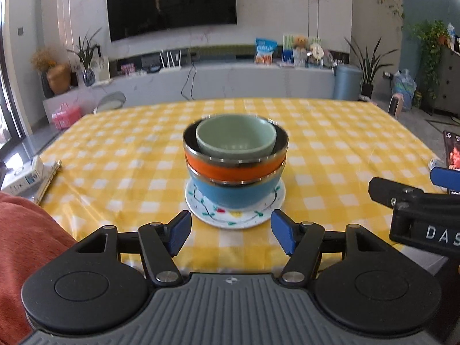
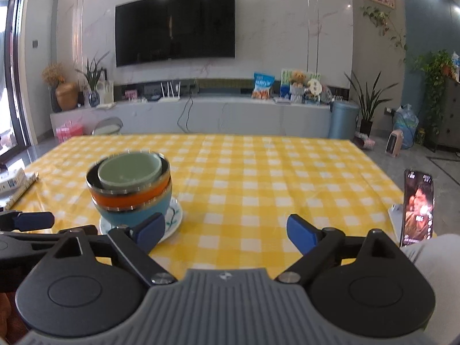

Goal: Organize plates and bowls

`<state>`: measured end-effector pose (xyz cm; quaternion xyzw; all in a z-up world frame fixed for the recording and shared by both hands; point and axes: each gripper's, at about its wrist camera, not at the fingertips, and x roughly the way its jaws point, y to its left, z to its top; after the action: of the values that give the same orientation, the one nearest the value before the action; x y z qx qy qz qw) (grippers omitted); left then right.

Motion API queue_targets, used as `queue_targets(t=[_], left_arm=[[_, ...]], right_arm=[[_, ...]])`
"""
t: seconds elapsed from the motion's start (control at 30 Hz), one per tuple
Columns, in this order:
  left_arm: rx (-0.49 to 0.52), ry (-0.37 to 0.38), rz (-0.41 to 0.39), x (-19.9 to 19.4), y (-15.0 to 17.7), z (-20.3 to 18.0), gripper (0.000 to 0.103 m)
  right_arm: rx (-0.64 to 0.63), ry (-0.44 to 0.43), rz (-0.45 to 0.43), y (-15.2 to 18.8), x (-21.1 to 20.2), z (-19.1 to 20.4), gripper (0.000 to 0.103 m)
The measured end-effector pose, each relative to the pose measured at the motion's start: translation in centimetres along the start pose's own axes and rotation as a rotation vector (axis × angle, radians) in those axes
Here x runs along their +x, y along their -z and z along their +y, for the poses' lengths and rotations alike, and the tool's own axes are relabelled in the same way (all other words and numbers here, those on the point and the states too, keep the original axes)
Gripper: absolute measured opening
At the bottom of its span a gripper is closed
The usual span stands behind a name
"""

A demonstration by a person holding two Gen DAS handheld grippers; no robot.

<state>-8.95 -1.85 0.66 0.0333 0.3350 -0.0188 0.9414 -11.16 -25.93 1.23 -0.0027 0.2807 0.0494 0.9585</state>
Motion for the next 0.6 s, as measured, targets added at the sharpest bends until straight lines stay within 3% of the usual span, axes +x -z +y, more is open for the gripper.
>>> queue_targets(t=[0.2, 0.6], left_arm=[[-0.004, -0.002, 0.046, 0.7, 0.5, 0.0, 0.075], [-0.009, -0.014, 0.047, 0.7, 0.2, 0.0, 0.080]], right_arm=[[-0.002, -0.006, 0.044, 0.2, 1.2, 0.0, 0.090], [-0.011, -0.005, 0.044, 0.4, 1.2, 0.2, 0.091]])
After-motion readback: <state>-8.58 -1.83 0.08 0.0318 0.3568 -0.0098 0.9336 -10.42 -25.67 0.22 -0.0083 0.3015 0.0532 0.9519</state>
